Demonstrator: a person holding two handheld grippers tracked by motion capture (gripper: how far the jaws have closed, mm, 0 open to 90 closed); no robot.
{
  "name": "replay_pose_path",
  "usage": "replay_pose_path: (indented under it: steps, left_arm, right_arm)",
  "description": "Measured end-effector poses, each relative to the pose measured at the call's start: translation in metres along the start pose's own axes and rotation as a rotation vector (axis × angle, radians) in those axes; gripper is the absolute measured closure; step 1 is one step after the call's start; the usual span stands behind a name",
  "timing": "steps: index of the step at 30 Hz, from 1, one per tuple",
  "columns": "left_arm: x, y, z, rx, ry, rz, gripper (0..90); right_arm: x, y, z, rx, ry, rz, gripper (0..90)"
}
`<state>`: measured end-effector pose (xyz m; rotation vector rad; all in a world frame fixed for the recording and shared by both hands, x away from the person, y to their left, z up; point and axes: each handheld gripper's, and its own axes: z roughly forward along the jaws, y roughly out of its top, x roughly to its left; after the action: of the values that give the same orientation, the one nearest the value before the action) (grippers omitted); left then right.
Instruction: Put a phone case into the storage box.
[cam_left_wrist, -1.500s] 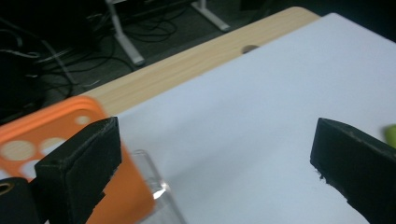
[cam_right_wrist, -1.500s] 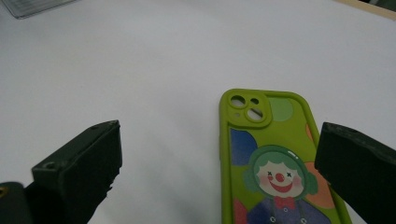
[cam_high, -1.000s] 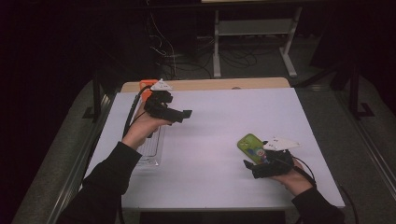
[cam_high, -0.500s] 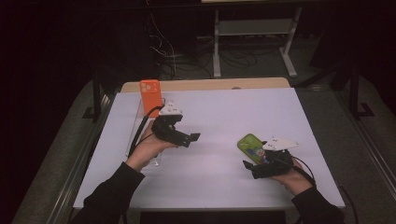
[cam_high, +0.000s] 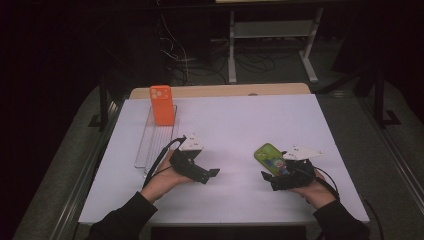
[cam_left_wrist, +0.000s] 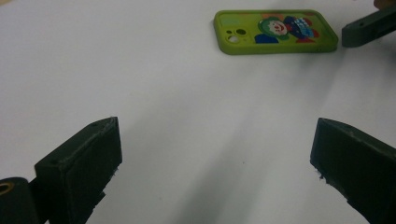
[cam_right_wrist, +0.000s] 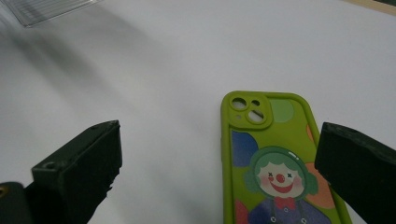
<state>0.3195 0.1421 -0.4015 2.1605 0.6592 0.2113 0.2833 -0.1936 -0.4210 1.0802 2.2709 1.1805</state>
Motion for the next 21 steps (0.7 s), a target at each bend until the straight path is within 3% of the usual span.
replay_pose_path:
  steps: [2,9,10,12,21]
  left_arm:
    - [0.002,-0.004,0.001,0.007,-0.001,0.014,1.7]
    - [0.007,-0.008,0.006,-0.007,-0.003,-0.006,1.7]
    - [0.007,-0.009,0.006,-0.016,-0.011,-0.029,1.7]
    - [0.008,-0.008,0.006,-0.018,-0.015,-0.029,1.7]
    - [0.010,-0.006,0.003,-0.038,-0.027,-0.020,1.7]
  right_arm:
    - [0.000,0.000,-0.001,0.004,0.000,0.004,0.0]
    - [0.002,0.007,-0.007,0.063,0.018,0.007,0.0]
    - [0.002,0.008,-0.007,0.067,0.023,0.007,0.0]
    - [0.000,0.012,-0.008,0.081,0.049,0.021,0.0]
    - [-0.018,0.030,-0.004,0.130,-0.002,0.012,0.0]
